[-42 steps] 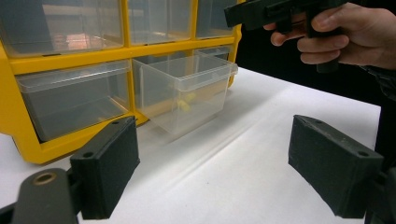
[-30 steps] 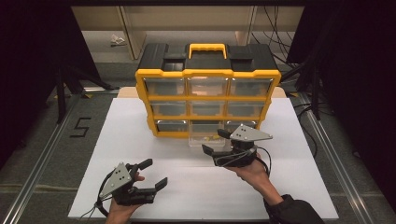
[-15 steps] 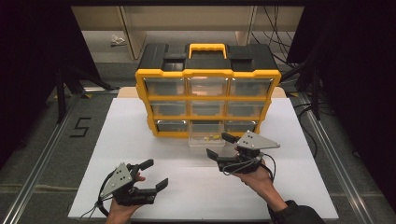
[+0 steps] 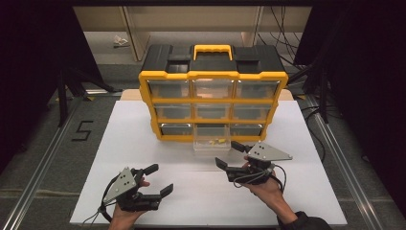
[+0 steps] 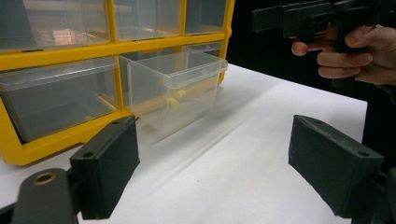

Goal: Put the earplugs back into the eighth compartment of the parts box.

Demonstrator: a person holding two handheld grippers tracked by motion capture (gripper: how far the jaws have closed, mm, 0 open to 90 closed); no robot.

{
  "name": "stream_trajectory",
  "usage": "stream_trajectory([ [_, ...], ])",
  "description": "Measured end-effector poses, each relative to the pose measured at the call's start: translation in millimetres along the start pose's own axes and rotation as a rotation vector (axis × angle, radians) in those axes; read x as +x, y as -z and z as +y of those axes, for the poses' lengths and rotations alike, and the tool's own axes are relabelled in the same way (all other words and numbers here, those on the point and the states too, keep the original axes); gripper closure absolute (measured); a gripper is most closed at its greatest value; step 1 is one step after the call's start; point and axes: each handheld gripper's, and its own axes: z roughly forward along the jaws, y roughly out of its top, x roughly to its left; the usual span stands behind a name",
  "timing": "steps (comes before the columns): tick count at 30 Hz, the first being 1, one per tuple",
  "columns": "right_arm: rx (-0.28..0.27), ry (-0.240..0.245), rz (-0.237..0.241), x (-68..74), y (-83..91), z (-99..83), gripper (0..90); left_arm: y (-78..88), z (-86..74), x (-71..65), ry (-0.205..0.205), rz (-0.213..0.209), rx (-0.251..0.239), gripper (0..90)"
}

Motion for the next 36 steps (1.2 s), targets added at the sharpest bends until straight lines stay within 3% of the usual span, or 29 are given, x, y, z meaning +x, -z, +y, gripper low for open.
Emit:
stream_trajectory([
  [36, 0.0, 0.003, -0.004, 9.0, 21.1, -30.1, 20.2, -0.3, -0.1, -1.4, -0.008, -0.015, -0.005, 15.9],
])
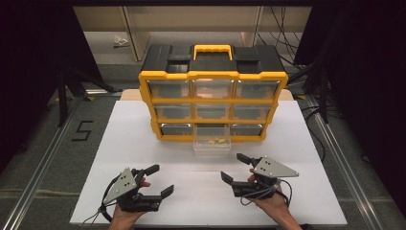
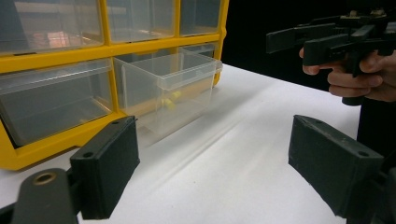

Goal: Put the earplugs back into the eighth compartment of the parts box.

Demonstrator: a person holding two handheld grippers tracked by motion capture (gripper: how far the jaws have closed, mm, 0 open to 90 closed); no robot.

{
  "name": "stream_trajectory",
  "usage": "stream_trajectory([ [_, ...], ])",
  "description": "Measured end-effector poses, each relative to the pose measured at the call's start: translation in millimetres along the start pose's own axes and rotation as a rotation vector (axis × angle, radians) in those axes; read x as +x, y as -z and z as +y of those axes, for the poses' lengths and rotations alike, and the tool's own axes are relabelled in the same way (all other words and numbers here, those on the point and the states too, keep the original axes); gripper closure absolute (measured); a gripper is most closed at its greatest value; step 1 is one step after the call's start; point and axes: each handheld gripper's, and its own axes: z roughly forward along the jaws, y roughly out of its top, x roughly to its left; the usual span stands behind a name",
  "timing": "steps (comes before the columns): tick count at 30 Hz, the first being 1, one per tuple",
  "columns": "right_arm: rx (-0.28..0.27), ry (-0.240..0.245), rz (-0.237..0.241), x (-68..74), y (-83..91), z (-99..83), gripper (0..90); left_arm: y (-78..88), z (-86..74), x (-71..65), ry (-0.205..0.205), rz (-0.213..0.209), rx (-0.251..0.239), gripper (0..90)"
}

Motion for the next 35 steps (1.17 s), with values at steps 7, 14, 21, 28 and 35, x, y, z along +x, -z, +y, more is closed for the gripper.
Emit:
stream_trajectory([
  [7, -0.001, 0.007, -0.006, 3.6, 5.6, -7.9, 19.8, 0.5, -0.2, -0.3, -0.001, -0.001, 0.001, 15.9],
  [14, -0.01, 0.0, -0.019, 3.8, 12.1, -13.4, 19.6, 0.9, -0.4, -0.2, 0.0, -0.002, 0.0, 15.9],
  [21, -0.014, -0.004, -0.029, 2.9, 15.4, -16.3, 19.5, 0.4, -0.3, -0.4, -0.002, -0.002, 0.002, 15.9],
  [28, -0.015, -0.004, -0.029, 2.0, 15.2, -16.4, 19.5, 0.1, -0.3, -0.3, -0.003, -0.002, 0.003, 15.9],
  [35, -0.013, -0.003, -0.028, 1.9, 14.8, -16.6, 19.4, -0.3, -0.3, -0.2, -0.004, -0.002, 0.003, 15.9],
])
